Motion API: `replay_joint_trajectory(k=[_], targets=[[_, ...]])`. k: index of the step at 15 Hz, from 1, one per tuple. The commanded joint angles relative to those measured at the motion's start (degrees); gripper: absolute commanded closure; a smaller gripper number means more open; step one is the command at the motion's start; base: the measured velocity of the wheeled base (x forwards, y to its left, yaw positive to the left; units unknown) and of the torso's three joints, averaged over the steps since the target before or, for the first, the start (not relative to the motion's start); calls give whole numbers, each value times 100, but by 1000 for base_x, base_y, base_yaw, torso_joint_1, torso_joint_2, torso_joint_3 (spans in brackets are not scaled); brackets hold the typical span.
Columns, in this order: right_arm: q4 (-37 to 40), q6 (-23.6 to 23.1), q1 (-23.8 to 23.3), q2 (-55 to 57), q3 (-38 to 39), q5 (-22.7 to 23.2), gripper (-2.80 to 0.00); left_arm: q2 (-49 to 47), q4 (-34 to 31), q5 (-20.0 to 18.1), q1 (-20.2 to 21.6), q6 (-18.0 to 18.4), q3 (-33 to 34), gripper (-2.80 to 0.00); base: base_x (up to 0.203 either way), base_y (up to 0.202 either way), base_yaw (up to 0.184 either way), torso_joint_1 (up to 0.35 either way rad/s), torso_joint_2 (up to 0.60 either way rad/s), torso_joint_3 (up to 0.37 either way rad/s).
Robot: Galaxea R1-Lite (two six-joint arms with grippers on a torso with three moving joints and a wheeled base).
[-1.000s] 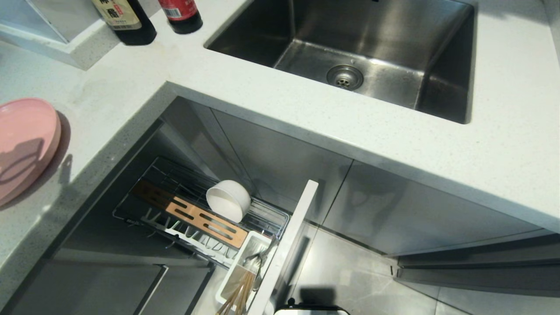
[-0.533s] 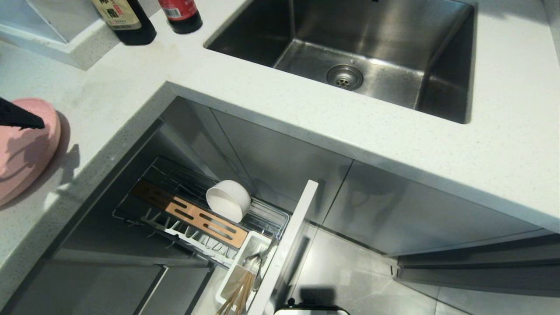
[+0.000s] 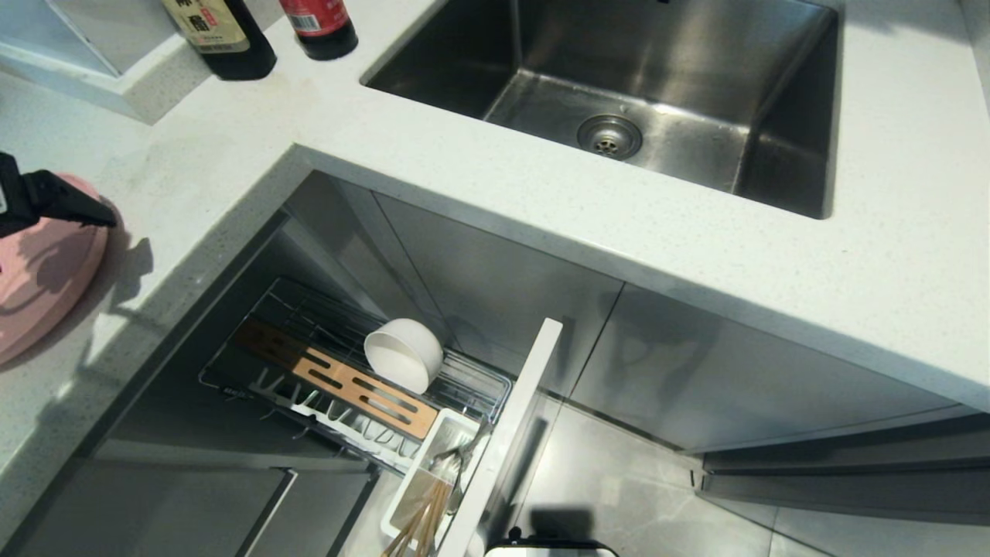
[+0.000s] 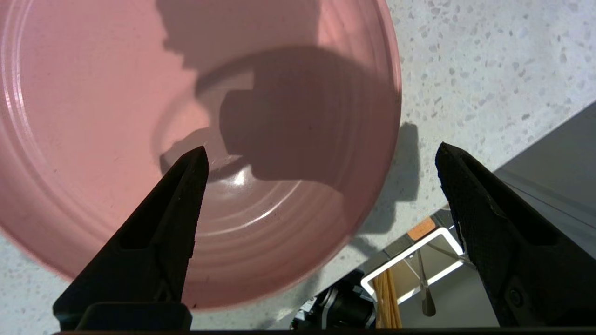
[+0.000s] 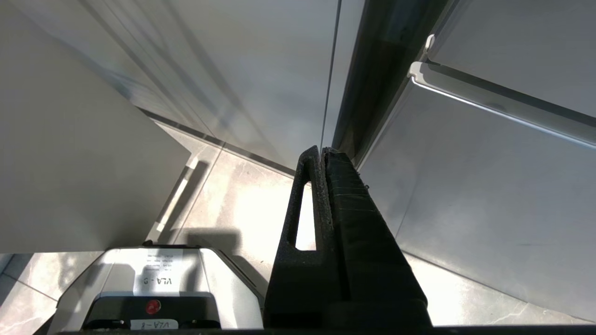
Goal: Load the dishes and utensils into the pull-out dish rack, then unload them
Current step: Pick up the plate and place it in the cupboard
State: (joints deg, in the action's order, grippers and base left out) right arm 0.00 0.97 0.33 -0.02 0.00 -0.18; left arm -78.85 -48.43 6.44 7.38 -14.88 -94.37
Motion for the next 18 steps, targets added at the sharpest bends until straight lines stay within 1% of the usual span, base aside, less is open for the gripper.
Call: replay_joint_trajectory(k=[1,2,6,18], targets=[[0,0,2,2,9,1,0,-142,-11,7,1,-44,-17,-280,0,0,0,0,0,0],[0,0,2,2,9,1,0,-214,20,7,1,-130,-44,-280,0,0,0,0,0,0],[0,0,2,2,9,1,0,-358,44,15,1,-199,-201,-280,0,0,0,0,0,0],[-7,0,2,2,9,1,0,-562,79,24,1,-208,-336,-280,0,0,0,0,0,0]])
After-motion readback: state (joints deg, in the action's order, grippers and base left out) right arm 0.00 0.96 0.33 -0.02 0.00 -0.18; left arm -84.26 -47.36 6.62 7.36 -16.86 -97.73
